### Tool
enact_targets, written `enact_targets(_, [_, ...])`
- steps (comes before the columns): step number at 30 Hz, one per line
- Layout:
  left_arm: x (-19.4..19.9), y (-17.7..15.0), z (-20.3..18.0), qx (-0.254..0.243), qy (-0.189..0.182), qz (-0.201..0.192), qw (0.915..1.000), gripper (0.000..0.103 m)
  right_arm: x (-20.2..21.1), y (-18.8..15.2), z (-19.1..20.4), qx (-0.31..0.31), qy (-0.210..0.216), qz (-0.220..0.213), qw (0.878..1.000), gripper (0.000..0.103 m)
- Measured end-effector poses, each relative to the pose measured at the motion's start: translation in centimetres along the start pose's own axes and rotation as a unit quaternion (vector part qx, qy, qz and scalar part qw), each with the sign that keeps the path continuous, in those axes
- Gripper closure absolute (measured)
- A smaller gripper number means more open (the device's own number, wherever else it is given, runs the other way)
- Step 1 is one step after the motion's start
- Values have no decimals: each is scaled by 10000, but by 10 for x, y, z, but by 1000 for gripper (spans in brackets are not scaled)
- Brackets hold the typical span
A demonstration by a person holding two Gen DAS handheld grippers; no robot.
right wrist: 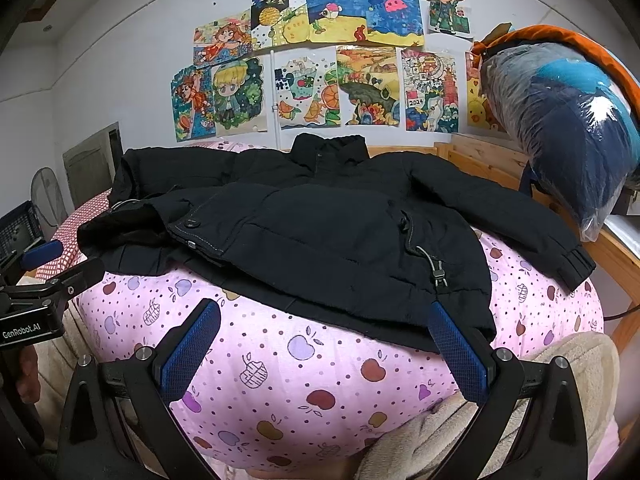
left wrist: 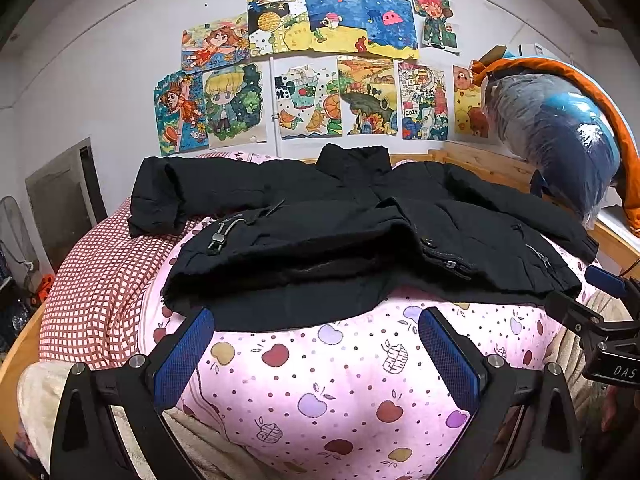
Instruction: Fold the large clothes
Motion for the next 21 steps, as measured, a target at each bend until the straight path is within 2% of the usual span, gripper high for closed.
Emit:
enact_targets(5, [2, 5, 0, -54, -64, -64, 9999, 0, 1, 1, -2, -17, -74, -55, 10000, 1])
enact_targets(9, [3, 24, 6, 143, -124, -424, 9989, 0, 10, 5, -13, -126, -593, -262, 9978, 1])
enact_targets(12, [-4, 46, 3, 35, -187, -539, 9984, 0, 19, 6, -31, -307, -1012, -400, 9936, 1])
enact_targets(14, [-9, 65, -3, -64, -373, -597, 9975, 0, 22, 9, -48, -534, -1101, -410, 9916, 1])
enact_targets(18, [-30, 108, -20, -158, -760, -422, 9961, 0, 12, 20, -91, -1088, -939, -348, 9890, 1])
enact_targets(21, [-52, 136, -38, -172, -1205, -105, 9925, 0, -12, 29, -117, -1580, -480, -223, 9860, 1])
Point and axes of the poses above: each gripper's, at about its wrist camera, not at the fingertips, and x roughly against the way its jaws point, z to its left, y to its top, the point moved 1 cm from there along -x, roughly the way its jaws point, and after that the axes turned 13 degrees about x, right-handed, at the moved point
